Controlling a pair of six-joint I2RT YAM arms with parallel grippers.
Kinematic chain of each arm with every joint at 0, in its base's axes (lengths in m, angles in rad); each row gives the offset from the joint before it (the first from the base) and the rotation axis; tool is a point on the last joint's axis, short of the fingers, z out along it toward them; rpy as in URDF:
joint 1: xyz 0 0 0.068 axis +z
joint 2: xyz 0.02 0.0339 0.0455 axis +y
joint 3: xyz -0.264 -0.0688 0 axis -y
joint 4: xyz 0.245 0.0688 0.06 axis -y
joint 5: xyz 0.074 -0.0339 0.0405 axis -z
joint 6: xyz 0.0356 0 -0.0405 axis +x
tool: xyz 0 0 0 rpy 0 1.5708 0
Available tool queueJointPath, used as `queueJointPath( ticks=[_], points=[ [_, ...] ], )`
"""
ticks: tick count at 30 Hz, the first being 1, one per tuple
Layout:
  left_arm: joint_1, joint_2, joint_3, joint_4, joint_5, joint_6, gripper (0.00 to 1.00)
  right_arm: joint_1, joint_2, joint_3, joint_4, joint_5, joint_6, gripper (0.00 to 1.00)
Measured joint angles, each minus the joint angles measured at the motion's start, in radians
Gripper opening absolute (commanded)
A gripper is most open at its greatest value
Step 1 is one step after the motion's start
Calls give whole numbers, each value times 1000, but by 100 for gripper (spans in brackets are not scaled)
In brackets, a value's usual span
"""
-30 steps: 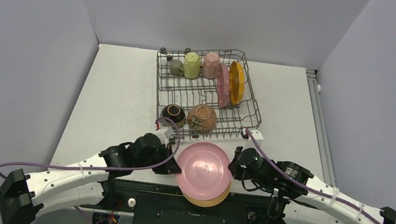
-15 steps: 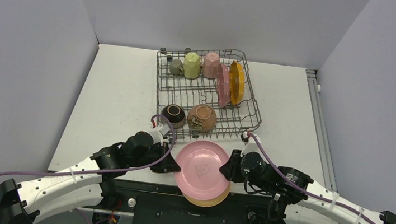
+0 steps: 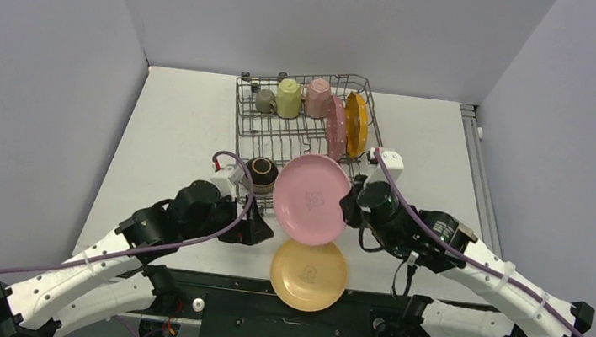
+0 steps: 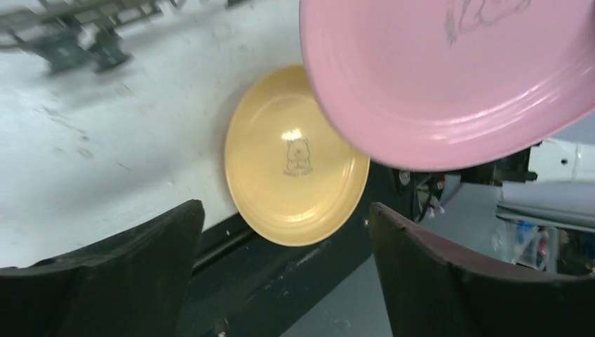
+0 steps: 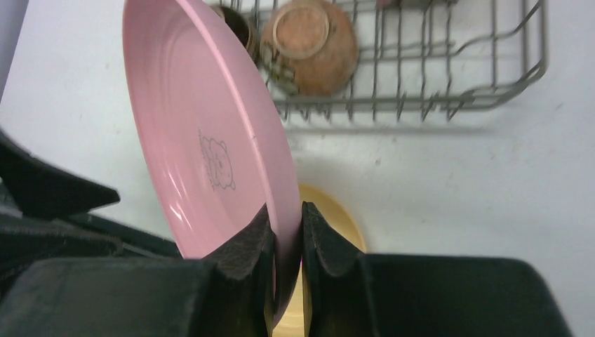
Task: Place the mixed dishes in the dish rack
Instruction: Insert the plate into the dish rack.
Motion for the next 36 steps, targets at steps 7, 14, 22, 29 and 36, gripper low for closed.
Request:
queueJointPath(
  ticks=[7,14,22,29,36],
  points=[
    [31,-26,160,-114,-134,137,97,-81,355,454,-73,242,-193,0],
    [36,-48,162,-179,-166,245,96,-98,769,877,-120,488,-379,0],
    [41,-88,136,-170,-133,301,96,-100,1121,1165,-95,674,-562,0],
    [44,-110,90,-138,-115,326,96,-124,1236,1171,-3,712,-673,0],
    [45,-138,68,-130,-115,332,96,-174,1281,1171,73,708,-705,0]
  ],
)
